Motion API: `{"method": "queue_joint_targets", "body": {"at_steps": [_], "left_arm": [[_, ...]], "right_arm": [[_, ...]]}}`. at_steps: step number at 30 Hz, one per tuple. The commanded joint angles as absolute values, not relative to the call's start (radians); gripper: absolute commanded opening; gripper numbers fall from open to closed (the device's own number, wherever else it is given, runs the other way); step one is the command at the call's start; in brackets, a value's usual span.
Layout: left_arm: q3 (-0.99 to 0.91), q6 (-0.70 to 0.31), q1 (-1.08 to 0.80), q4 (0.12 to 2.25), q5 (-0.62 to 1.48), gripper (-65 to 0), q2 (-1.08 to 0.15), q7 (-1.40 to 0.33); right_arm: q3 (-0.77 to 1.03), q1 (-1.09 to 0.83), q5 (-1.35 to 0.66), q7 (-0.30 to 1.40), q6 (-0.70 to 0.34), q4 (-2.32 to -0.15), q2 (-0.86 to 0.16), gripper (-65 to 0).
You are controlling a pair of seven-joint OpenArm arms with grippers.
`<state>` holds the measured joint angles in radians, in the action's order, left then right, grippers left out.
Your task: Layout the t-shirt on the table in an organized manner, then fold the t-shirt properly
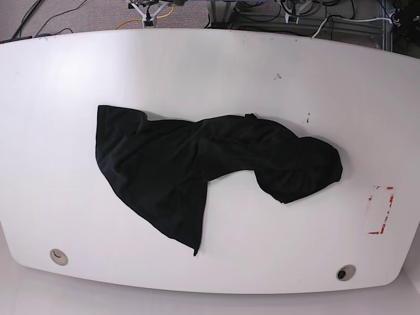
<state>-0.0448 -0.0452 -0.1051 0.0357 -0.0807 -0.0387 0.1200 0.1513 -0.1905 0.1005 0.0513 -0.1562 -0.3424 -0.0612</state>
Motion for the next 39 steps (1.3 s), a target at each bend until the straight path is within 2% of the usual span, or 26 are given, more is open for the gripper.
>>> {"method": "queue_joint_targets", "body": {"at_steps": [1,39], "left_arm": [[-0.044,-0.046,-0.113,0.039,-0.078,-51.3,-0.041,0.119],[-0.041,-0.047,-0.131,0.03,-0.082,-51.8,-0.051,0.133]], "right_arm": [[0.154,-0.197,0.095,0.029,-0.158,-0.35,-0.065,-13.8],[0.151,-0.2,0.101,0.035,-0.159,-0.328,-0.021,-13.5]]}}
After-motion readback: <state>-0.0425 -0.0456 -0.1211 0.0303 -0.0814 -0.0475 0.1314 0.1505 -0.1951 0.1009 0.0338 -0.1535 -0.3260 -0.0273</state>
